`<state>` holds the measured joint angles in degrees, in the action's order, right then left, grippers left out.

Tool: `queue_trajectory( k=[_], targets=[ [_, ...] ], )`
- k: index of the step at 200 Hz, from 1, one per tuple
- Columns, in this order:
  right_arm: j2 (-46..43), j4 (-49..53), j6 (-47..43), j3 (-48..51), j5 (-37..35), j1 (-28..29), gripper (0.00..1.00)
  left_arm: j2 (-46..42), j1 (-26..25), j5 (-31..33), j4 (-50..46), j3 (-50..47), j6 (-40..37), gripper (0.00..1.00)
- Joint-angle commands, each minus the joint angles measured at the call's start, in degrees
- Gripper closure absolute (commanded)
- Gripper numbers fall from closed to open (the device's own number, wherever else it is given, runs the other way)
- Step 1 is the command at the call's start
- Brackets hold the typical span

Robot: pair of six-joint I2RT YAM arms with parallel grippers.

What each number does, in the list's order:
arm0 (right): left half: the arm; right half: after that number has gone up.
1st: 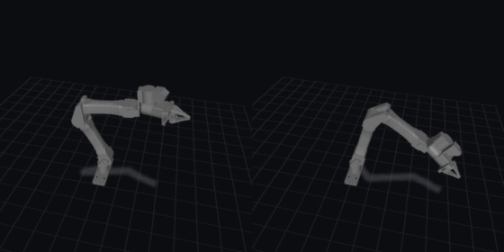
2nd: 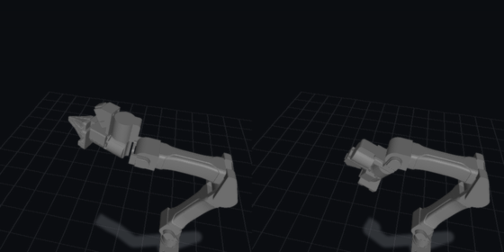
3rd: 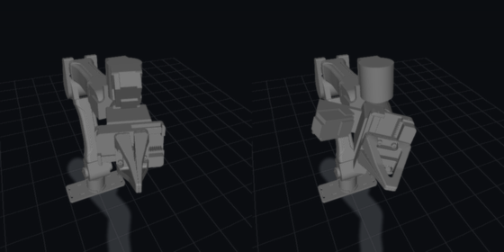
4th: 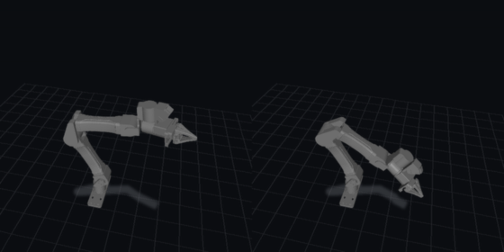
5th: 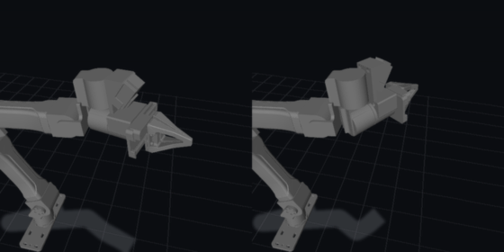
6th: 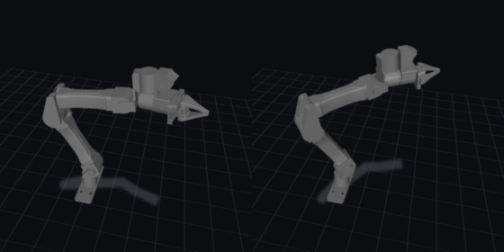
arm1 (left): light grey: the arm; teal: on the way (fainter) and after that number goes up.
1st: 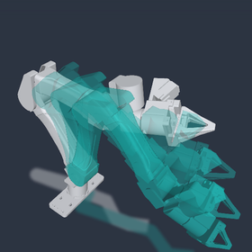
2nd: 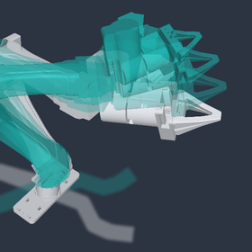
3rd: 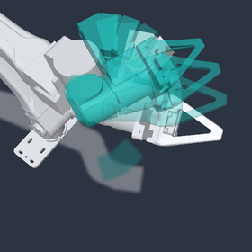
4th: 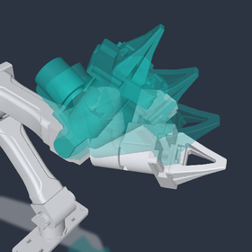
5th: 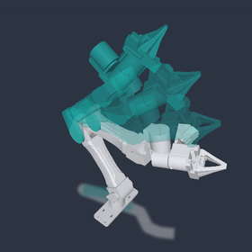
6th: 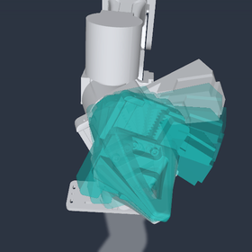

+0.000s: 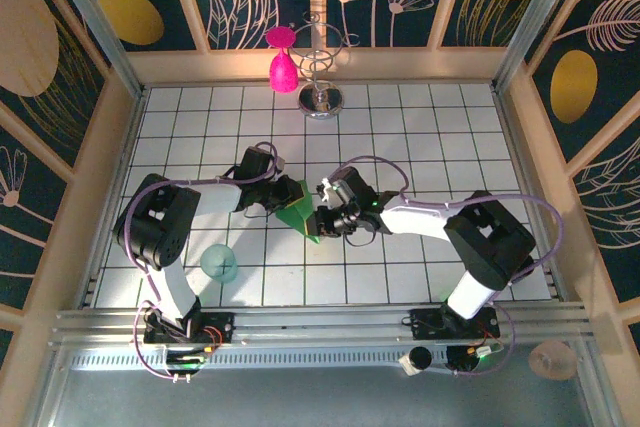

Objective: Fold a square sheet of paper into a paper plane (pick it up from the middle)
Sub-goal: Fourth fold the wing at the center of the table.

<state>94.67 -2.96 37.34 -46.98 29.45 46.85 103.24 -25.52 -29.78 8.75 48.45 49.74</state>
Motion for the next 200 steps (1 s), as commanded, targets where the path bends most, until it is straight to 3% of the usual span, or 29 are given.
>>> queue_trajectory(
  k=[1,129,200],
  targets=[
    [2.26,-3.71,4.71,1.22,0.21,-0.01,0.83,1.10,0.10,-1.29,-0.76,0.89,-0.38,0.79],
    [8.91,1.46,4.19,1.63,-2.21,-0.22,0.88,1.95,0.11,-1.77,-1.00,1.53,-1.74,0.80],
    [10.92,3.42,3.26,2.16,-2.82,-0.27,0.88,3.51,1.06,1.19,-4.52,5.76,-5.85,0.79]
  ],
)
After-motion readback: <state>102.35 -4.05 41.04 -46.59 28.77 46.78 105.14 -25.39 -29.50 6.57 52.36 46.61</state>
